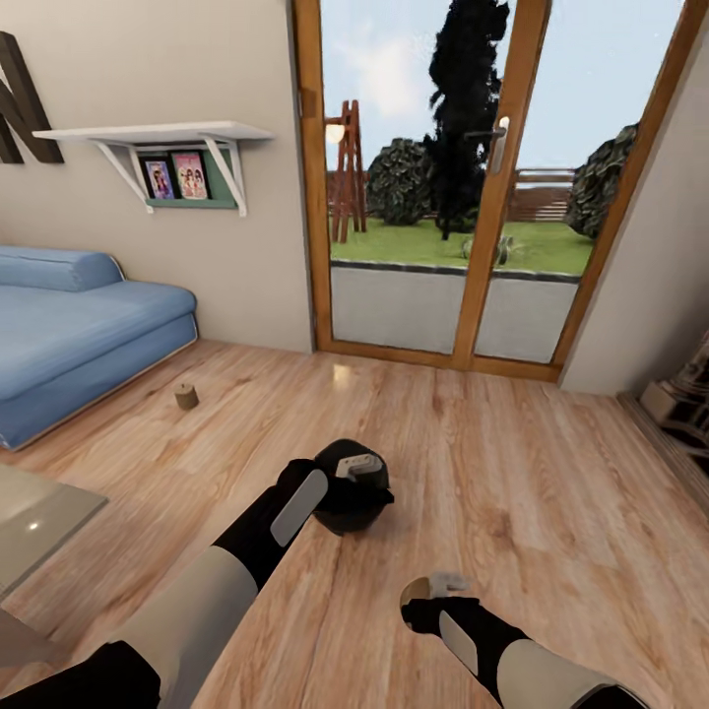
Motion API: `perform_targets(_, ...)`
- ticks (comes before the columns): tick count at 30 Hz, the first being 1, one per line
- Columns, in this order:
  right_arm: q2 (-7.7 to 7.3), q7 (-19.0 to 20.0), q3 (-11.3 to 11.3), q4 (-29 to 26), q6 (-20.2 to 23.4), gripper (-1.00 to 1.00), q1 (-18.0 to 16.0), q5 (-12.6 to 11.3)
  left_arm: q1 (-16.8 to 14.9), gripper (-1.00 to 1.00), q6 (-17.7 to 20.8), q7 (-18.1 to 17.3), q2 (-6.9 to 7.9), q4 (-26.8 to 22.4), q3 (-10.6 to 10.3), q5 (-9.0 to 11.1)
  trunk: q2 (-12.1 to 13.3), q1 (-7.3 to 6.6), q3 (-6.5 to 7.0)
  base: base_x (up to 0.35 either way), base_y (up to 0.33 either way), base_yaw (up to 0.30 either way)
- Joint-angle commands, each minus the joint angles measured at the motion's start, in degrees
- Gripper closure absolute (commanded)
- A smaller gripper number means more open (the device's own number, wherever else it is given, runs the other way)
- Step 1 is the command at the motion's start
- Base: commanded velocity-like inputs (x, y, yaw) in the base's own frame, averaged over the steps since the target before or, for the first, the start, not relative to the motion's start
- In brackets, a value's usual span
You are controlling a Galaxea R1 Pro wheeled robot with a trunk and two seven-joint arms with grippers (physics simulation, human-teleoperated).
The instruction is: Place each of the two pumpkins and all three candles from the living room inside a cabinet in the living room (use any cabinet), then make sure every cabinet is closed, and position the cauldron so it is next to a table in the living room.
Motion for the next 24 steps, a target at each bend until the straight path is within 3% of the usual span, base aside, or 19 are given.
perform_targets(1,-0.01,-0.37,0.48,-0.12,0.29,1.00,-0.02,-0.52,-0.03,-1.00,0.11,0.56,0.03,-0.08,-0.09,0.60,0.00,-0.03,0.18,0.000,0.000,-0.290)
perform_targets(7,-0.01,-0.38,0.44,-0.12,0.29,1.00,-0.02,-0.52,-0.02,-1.00,0.11,0.56,0.03,-0.08,-0.09,0.60,0.08,-0.19,1.52,0.000,0.000,-0.292)
perform_targets(14,-0.01,-0.17,0.41,-0.16,0.29,1.00,-0.02,-0.60,-0.03,-1.00,0.11,0.56,0.03,-0.08,-0.09,0.60,0.17,-0.37,3.08,0.000,0.000,-0.108)
perform_targets(24,-0.01,-0.28,0.22,-0.17,0.29,1.00,-0.02,-0.61,-0.02,-1.00,0.11,0.56,0.03,-0.08,-0.09,0.60,0.30,-0.63,5.29,0.000,0.000,-0.278)
